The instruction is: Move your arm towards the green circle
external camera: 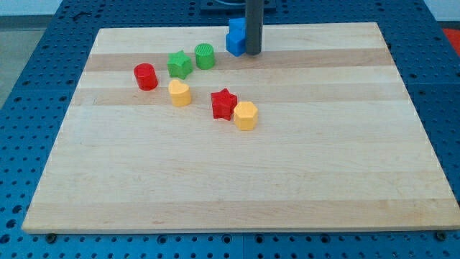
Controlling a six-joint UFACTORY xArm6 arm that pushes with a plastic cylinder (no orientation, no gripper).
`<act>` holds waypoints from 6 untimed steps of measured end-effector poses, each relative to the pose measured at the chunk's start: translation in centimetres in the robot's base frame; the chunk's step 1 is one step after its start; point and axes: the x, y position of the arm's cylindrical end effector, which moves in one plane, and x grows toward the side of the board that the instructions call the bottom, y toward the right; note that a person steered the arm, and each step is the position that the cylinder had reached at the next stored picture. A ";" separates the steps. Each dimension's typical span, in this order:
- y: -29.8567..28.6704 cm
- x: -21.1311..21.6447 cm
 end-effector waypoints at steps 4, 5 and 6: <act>-10.3 5.6; -10.2 4.6; -10.1 4.8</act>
